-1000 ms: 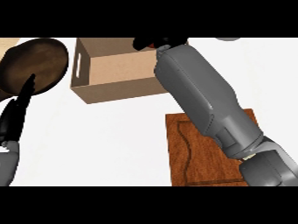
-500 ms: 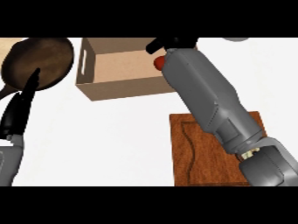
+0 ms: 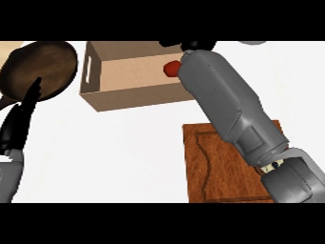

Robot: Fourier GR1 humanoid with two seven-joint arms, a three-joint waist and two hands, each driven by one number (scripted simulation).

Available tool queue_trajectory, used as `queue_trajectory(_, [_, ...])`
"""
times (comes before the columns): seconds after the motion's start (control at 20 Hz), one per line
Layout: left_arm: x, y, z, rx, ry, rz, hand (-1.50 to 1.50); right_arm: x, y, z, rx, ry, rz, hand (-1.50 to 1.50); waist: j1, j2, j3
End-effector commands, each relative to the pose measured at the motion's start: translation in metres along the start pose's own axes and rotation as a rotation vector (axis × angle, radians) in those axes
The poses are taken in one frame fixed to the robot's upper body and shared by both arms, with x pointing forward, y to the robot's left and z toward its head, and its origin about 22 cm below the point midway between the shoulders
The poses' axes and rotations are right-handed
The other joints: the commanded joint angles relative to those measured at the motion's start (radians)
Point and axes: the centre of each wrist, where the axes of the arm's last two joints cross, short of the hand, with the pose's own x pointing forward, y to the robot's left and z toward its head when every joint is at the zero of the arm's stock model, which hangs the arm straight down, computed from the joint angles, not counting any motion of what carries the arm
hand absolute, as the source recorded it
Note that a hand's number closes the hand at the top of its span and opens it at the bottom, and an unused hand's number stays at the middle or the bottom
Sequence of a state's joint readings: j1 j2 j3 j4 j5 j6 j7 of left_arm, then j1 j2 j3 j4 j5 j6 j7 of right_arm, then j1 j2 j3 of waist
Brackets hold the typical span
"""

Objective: Pick the bell pepper from the cutting board and place it in the cardboard box

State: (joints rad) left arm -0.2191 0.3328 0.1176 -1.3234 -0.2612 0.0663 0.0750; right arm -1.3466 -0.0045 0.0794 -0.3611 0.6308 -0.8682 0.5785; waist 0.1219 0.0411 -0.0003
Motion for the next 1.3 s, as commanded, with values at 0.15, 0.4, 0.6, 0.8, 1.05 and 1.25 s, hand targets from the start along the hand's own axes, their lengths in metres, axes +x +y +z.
queue_trajectory(0.15, [-0.026,0.005,0.012,0.028,0.041,0.001,0.00,-0.002,-0.004,0.000,-0.141,-0.022,-0.199,-1.50,-0.035,-0.017,0.000])
queue_trajectory(0.4, [-0.035,0.023,0.024,0.056,0.081,0.008,0.00,-0.028,-0.007,0.001,-0.133,-0.012,-0.276,-1.50,-0.089,-0.036,0.001])
queue_trajectory(0.6, [-0.038,0.025,0.024,0.077,0.102,-0.001,0.00,-0.046,-0.013,0.002,-0.122,0.016,-0.276,-1.50,-0.128,-0.047,0.000])
queue_trajectory(0.8, [-0.041,0.033,0.025,0.093,0.113,0.006,0.00,-0.066,-0.012,0.025,-0.117,0.031,-0.255,-1.50,-0.148,-0.053,0.000])
queue_trajectory(1.05, [-0.036,0.028,0.024,0.121,0.137,0.011,0.00,-0.108,-0.062,0.024,-0.081,0.010,-0.234,-1.50,-0.175,-0.059,0.000])
queue_trajectory(1.25, [-0.042,0.039,0.042,0.101,0.146,-0.015,0.00,-0.123,-0.087,0.045,0.022,0.035,-0.151,-1.50,-0.168,-0.063,0.000])
